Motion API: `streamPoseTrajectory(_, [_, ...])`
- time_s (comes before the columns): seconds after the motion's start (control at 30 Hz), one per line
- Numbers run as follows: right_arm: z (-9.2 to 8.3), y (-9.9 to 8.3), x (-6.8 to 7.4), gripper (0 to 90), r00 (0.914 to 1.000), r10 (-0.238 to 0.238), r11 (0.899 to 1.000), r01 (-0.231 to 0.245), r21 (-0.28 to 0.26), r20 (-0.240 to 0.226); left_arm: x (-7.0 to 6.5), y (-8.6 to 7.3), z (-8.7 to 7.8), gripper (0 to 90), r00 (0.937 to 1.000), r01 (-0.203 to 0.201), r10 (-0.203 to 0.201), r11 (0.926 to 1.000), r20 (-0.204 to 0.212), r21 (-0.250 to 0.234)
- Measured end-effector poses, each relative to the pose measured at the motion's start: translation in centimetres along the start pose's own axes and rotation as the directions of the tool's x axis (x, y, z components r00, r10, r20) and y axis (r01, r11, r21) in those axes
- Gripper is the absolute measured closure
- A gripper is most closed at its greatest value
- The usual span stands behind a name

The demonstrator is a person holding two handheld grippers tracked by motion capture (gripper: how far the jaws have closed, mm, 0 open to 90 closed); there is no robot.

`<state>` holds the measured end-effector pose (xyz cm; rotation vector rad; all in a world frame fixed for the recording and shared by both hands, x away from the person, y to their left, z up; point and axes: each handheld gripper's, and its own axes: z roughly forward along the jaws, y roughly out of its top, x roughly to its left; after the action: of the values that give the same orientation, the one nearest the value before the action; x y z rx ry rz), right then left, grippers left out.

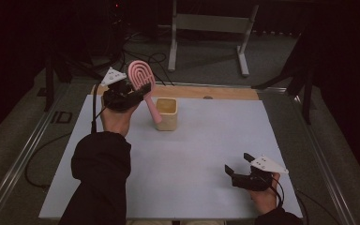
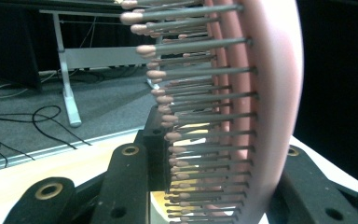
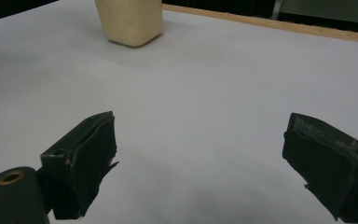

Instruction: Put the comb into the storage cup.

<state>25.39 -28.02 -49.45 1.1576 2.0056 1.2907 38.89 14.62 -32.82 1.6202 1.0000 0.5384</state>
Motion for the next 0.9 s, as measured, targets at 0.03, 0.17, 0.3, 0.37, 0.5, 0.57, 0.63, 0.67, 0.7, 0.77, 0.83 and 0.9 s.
streamPoseTrajectory(0.03, [0.0,0.0,0.0,9.6,1.0000,0.000,1.000,0.000,0.001,0.000,0.0,0.1,0.0,64.7,1.0000,-0.001,0.001,1.0000,-0.002,0.002])
streamPoseTrajectory(0.17, [0.0,0.0,0.0,9.6,1.0000,-0.002,1.000,0.002,0.000,0.000,0.2,0.3,0.1,64.7,1.0000,0.001,-0.001,1.0000,-0.010,-0.003])
streamPoseTrajectory(0.3, [0.0,0.0,0.0,9.6,1.0000,0.000,1.000,0.000,-0.002,-0.003,0.1,0.5,0.4,64.6,0.9998,-0.016,0.016,0.9999,-0.014,0.005])
streamPoseTrajectory(0.37, [-0.1,0.0,0.0,9.6,1.0000,0.002,1.000,-0.002,-0.004,-0.002,0.0,0.6,0.5,64.7,0.9997,-0.020,0.020,0.9998,-0.016,0.004])
streamPoseTrajectory(0.5, [-0.1,0.0,-0.1,9.6,1.0000,0.007,1.000,-0.007,-0.006,0.002,0.0,0.8,0.8,64.6,0.9996,-0.019,0.019,0.9998,-0.019,-0.001])
streamPoseTrajectory(0.57, [-0.1,0.0,-0.1,9.6,1.0000,0.008,1.000,-0.008,-0.007,0.000,0.0,0.8,0.9,64.7,0.9996,-0.019,0.019,0.9998,-0.023,-0.004])
streamPoseTrajectory(0.63, [-0.1,0.0,-0.1,9.6,1.0000,0.009,1.000,-0.009,-0.006,0.003,0.1,0.9,1.0,64.6,0.9995,-0.019,0.019,0.9998,-0.025,-0.003])
streamPoseTrajectory(0.67, [-0.1,0.0,-0.1,9.6,0.9999,0.010,1.000,-0.010,-0.007,0.002,0.1,1.0,1.1,64.7,0.9995,-0.018,0.018,0.9998,-0.027,-0.003])
streamPoseTrajectory(0.7, [-0.1,0.0,-0.1,9.6,0.9999,0.010,1.000,-0.010,-0.006,0.002,0.1,1.0,1.1,64.6,0.9994,-0.019,0.019,0.9998,-0.028,-0.003])
streamPoseTrajectory(0.77, [-0.2,0.0,-0.1,9.6,1.0000,0.009,1.000,-0.009,-0.009,0.000,0.2,1.1,1.2,64.6,0.9994,-0.017,0.017,0.9998,-0.029,-0.004])
streamPoseTrajectory(0.83, [-0.2,0.0,-0.1,9.6,0.9999,0.016,1.000,-0.016,-0.010,0.003,0.2,1.2,1.4,64.7,0.9995,-0.016,0.016,0.9998,-0.029,-0.007])
streamPoseTrajectory(0.9, [-0.2,0.0,-0.2,9.6,0.9999,0.017,1.000,-0.017,-0.012,0.003,0.2,1.4,1.5,64.7,0.9995,-0.016,0.016,0.9998,-0.029,-0.008])
